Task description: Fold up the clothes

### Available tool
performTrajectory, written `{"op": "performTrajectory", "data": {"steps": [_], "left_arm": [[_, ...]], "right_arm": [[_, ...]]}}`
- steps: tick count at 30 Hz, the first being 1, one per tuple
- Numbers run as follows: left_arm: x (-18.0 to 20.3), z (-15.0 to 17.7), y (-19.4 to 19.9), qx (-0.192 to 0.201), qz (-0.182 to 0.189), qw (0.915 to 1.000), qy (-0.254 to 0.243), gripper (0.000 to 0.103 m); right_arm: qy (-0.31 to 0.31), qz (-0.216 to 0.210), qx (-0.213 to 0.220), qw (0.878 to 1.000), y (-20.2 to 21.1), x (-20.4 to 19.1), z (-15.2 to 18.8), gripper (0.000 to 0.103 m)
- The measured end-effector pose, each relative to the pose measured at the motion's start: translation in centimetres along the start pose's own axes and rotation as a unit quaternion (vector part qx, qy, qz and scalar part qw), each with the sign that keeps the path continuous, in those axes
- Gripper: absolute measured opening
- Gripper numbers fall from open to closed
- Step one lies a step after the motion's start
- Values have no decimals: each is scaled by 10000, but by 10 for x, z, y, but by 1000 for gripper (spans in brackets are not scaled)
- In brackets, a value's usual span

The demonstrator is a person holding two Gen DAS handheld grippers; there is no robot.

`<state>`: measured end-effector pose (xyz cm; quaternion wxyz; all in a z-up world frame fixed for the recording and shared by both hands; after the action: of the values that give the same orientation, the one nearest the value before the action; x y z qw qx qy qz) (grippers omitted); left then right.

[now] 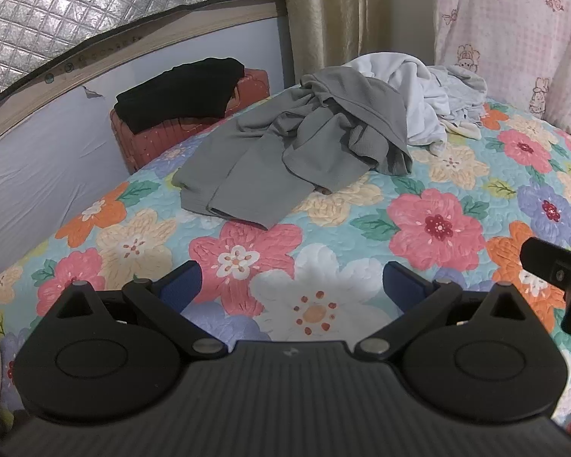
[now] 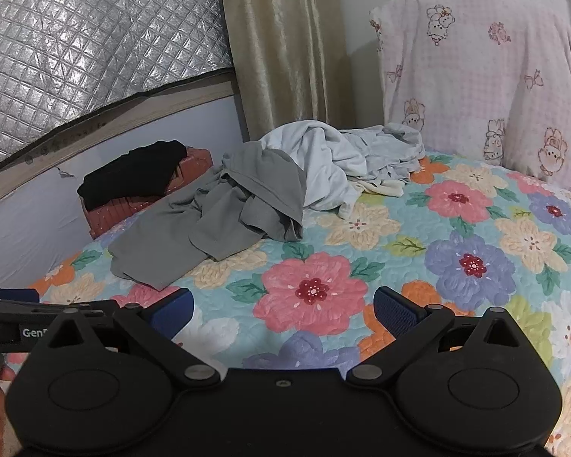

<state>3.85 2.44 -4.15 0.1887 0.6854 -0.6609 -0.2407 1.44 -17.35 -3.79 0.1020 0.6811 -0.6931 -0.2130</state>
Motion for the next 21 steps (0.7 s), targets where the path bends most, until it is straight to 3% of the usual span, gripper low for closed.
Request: {"op": "performTrajectory", "data": {"steps": [21], "left_arm": [[3,3,-5,-38,41,10000,-14,103]], "right_arm": [[180,179,-64,9997,-4,-4,4,103]]}}
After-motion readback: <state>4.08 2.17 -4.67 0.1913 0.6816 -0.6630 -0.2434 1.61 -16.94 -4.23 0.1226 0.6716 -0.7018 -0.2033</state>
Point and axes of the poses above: each gripper's, at about its wrist camera, not at the fingertips, and y roughly against the way its jaws point, x to its right, z to its underside, the point moved 8 cm from there along -y, roughly the way its jaws point, and after that the axes turned 8 degrees about x, right-handed, at the moved point
